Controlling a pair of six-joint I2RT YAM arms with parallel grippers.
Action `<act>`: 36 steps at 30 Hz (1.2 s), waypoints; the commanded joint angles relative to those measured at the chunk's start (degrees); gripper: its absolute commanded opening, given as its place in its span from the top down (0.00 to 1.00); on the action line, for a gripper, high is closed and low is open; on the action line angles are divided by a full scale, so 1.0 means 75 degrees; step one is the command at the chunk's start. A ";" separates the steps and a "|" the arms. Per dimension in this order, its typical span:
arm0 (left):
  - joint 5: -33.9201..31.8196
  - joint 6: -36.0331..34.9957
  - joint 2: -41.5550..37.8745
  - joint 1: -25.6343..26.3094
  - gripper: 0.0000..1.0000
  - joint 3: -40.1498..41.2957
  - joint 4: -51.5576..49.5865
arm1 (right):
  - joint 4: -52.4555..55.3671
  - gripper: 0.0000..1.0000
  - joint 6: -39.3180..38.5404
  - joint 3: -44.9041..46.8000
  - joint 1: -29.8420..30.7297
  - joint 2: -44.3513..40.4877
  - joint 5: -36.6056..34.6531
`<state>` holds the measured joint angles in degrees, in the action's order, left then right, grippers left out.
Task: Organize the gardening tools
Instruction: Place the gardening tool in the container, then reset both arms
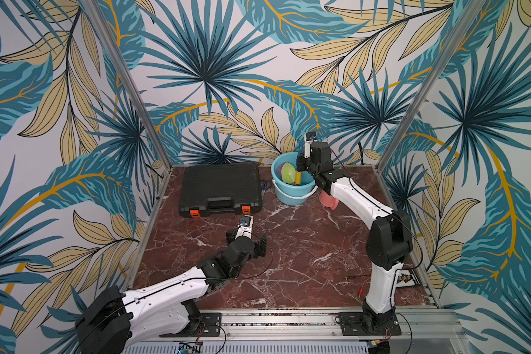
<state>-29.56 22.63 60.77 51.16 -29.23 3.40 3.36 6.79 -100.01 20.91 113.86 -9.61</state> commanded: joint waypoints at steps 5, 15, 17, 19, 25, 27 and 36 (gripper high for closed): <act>0.0055 0.0031 0.0047 -0.0034 0.00 0.0080 0.0144 | 0.0455 0.29 0.0198 -0.0001 -0.0005 0.0190 0.1093; -0.0086 -0.0015 0.0186 -0.0036 0.00 0.0055 0.0167 | 0.0353 0.13 0.0526 0.0767 -0.0004 -0.1082 0.0364; -0.0112 -0.0029 0.0237 -0.0035 0.00 0.0033 0.0168 | 0.0294 0.11 0.0774 0.1105 -0.0003 -0.1536 0.0355; -0.0141 -0.0019 0.0225 -0.0027 0.00 0.0031 0.0162 | 0.0175 0.09 0.1060 0.1570 -0.0004 -0.2017 0.0352; -0.0365 -0.0098 0.0103 -0.0027 0.00 0.0062 0.0141 | -0.0166 0.00 0.1621 0.3187 0.0007 -0.3489 0.0358; -0.0418 -0.0141 0.0011 -0.0035 0.00 0.0042 0.0062 | -0.0183 0.00 0.1781 0.3747 0.0013 -0.3984 0.0285; -0.1643 0.0067 0.0508 -0.0419 0.00 -0.0179 0.0301 | -0.1016 0.01 0.1378 0.6463 0.0012 -0.5525 -0.0721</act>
<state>-36.82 21.71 62.65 49.30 -29.06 5.04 -1.02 18.83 -54.72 20.84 72.99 -10.87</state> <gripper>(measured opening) 0.999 0.994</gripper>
